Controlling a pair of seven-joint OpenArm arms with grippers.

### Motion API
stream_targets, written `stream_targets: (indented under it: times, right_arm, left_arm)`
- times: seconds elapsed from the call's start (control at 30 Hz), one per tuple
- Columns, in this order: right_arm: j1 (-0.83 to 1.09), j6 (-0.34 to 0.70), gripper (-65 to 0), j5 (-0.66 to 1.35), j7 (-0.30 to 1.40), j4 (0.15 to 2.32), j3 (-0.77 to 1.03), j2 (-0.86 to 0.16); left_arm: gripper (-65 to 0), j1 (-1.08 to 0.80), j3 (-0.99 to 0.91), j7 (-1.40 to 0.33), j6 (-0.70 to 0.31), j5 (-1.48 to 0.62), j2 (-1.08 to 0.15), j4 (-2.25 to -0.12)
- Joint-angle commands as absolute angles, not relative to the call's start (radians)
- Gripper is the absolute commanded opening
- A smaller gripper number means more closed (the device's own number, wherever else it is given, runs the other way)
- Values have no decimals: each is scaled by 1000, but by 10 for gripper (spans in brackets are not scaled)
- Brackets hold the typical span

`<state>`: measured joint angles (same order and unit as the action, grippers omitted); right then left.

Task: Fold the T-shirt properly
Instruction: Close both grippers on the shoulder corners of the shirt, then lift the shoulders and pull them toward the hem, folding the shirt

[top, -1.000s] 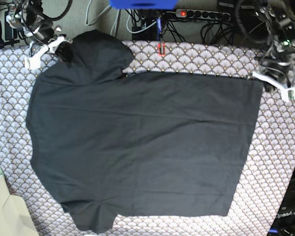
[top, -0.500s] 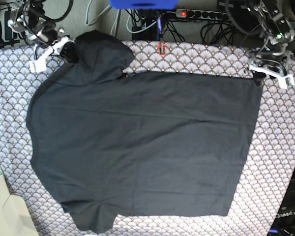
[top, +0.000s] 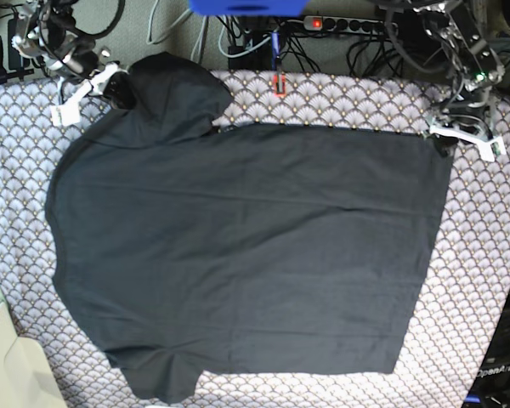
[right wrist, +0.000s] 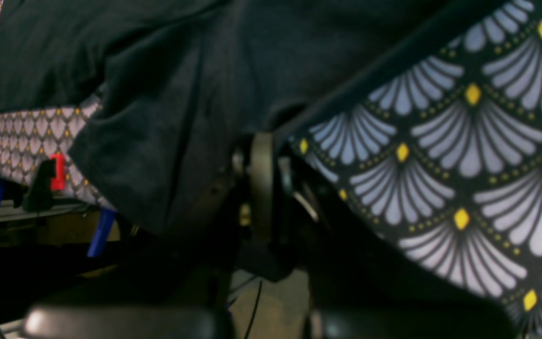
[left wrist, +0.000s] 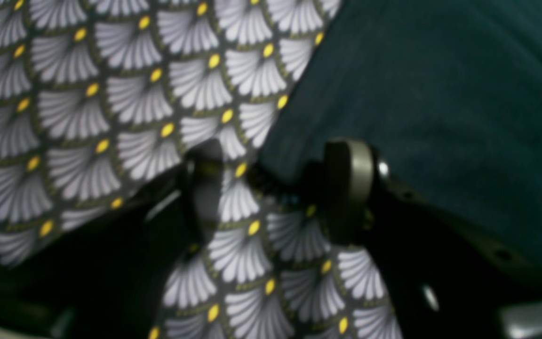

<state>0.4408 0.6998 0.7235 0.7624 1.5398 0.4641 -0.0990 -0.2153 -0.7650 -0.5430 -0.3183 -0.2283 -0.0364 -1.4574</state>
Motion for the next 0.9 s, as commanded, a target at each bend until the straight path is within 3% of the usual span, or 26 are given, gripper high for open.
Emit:
stream_targets:
  times: [0.0,0.07,0.13,0.27,0.7,0.87]
  right_arm:
    - [449,698,-650,696,792,1544,467,-107]
    - [449,698,-650,696,792,1544,467,-107]
    - [449,698,-650,696,792,1544,466,-107]
    - [449,698,-650,696,794,1544,466,-111]
    - [433,698,-650,700,797,1600,461,-168]
    - [384,698,-650,700,872,1670,467,-185]
  left_arm:
    - [-318,-216,-763,-567,-320,-232,-41,-1461]
    - [-336,-213,-762,-567,-320,-234,-36,-1463]
    - [-398,-206,-762,-568,-320,-234,-35,-1469]
    - [-639,-205,-762,-573,-320,-234,-35,-1474]
    - [-650,-203,-762,-581,-320,-236,-33,-1595]
    - [-650,-142,-762,-682,-320,-234,-33,-1620]
